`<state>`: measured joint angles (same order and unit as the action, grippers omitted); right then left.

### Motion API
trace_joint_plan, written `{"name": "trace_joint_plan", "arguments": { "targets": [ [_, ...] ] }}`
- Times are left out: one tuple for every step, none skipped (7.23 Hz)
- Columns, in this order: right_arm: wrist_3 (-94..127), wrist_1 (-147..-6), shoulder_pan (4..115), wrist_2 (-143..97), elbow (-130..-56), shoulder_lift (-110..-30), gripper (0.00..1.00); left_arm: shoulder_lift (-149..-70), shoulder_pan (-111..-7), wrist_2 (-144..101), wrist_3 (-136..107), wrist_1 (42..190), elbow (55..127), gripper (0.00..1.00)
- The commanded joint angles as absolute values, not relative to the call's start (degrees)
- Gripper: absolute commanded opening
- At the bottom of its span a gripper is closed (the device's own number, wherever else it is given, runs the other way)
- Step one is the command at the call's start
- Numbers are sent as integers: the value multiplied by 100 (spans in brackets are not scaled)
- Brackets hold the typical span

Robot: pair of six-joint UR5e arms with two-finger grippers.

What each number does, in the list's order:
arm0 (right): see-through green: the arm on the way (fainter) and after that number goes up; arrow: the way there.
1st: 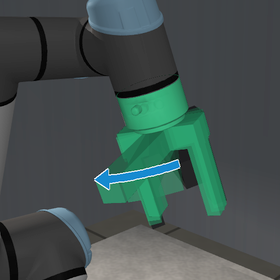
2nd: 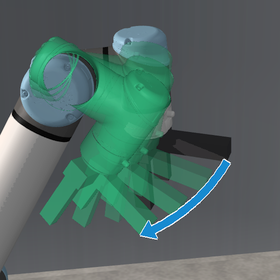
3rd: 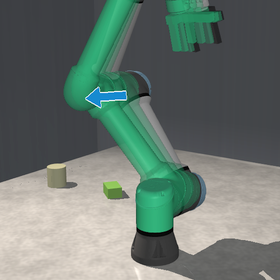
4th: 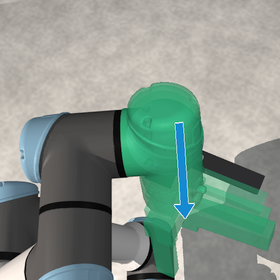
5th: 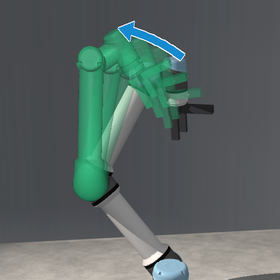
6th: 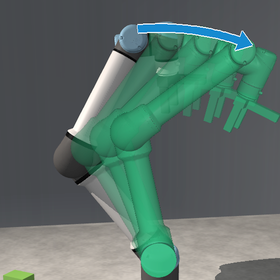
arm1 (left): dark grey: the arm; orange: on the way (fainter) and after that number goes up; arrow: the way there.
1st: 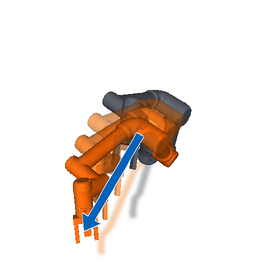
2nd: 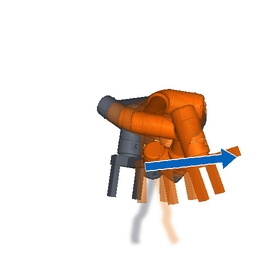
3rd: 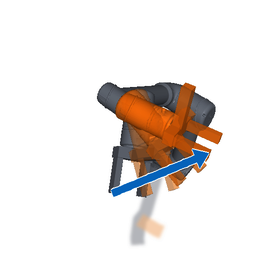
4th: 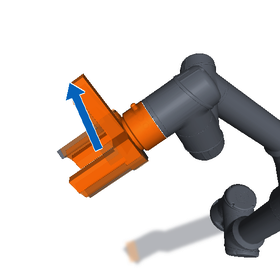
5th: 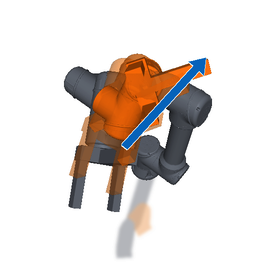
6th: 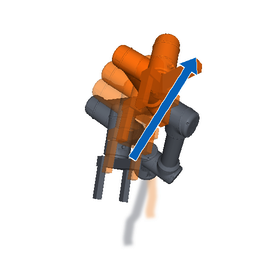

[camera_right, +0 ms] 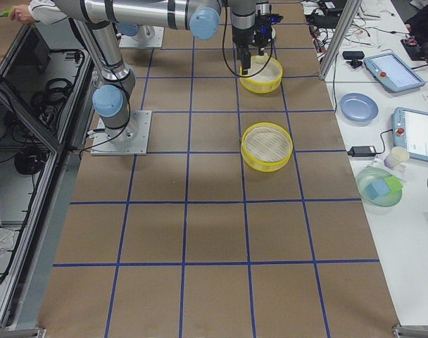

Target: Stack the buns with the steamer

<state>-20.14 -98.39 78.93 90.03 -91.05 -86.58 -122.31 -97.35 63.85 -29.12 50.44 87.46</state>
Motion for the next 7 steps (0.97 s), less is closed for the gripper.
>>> {"name": "trace_joint_plan", "arguments": {
  "targets": [
    [-3362, -10558, 6833, 9000, -9105, -7898, 100, -12226, -9738, 6390, -3215, 5036, 8693, 100],
    [-3758, -11522, 6481, 9017, -9079, -7310, 100, -12165, -9738, 6398, -3217, 5036, 8684, 100],
    [-4118, -12036, 6251, 9000, -8992, -6851, 100, -11999, -9686, 6729, -3025, 5097, 8570, 100],
    [-4357, -12546, 6092, 8939, -8991, -6499, 100, -11867, -9520, 7428, -2571, 5132, 8395, 100],
    [-4377, -12986, 6082, 8938, -8983, -6225, 100, -11735, -9179, 7810, -1653, 5446, 8367, 100],
    [-4386, -13190, 6082, 8938, -8982, -5996, 100, -11638, -8819, 8396, -556, 5710, 8350, 100],
    [-4377, -13288, 6082, 8930, -8982, -5855, 100, -11637, -8546, 8846, 186, 5722, 8402, 100]
  ]
}}
